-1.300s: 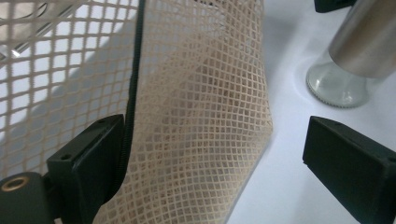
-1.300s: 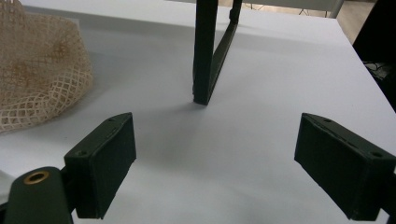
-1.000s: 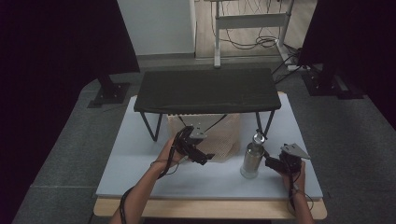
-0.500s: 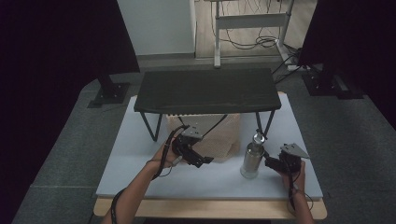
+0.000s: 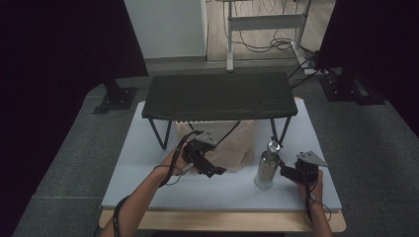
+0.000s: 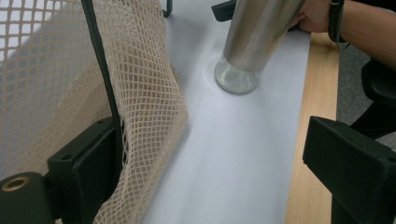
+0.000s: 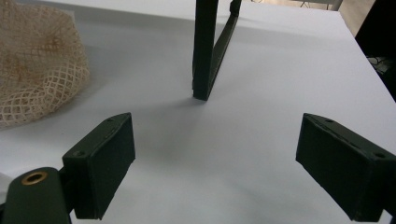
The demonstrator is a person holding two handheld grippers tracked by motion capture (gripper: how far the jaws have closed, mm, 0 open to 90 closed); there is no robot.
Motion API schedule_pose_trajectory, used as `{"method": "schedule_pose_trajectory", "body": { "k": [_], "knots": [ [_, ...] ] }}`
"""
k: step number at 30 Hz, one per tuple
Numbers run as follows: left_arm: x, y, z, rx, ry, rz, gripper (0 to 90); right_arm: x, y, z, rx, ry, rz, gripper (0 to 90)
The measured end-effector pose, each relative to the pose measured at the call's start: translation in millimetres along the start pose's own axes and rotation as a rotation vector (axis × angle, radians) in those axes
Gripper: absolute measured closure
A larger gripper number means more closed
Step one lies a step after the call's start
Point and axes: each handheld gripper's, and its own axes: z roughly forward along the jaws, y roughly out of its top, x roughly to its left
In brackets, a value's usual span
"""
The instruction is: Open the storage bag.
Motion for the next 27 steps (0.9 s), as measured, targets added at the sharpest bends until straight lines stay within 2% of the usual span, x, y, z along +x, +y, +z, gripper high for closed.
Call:
{"method": "schedule_pose_trajectory", "body": {
  "k": [5, 19, 27],
  "knots": [
    [-0.5, 2.0, -1.0, 0.014, -0.008, 0.009, 6.8, -0.5, 0.3, 0.9, 0.006, -0.001, 0.007, 11.1],
    [-9.6, 5.4, -3.4, 0.044, 0.031, 0.032, 6.6, 1.0, -0.1, 0.0, -0.001, -0.007, -0.007, 11.0],
    [-10.9, 4.4, -2.1, 0.044, 0.047, 0.026, 6.7, 1.4, -0.3, -0.3, -0.005, -0.008, -0.011, 11.0]
  ]
}}
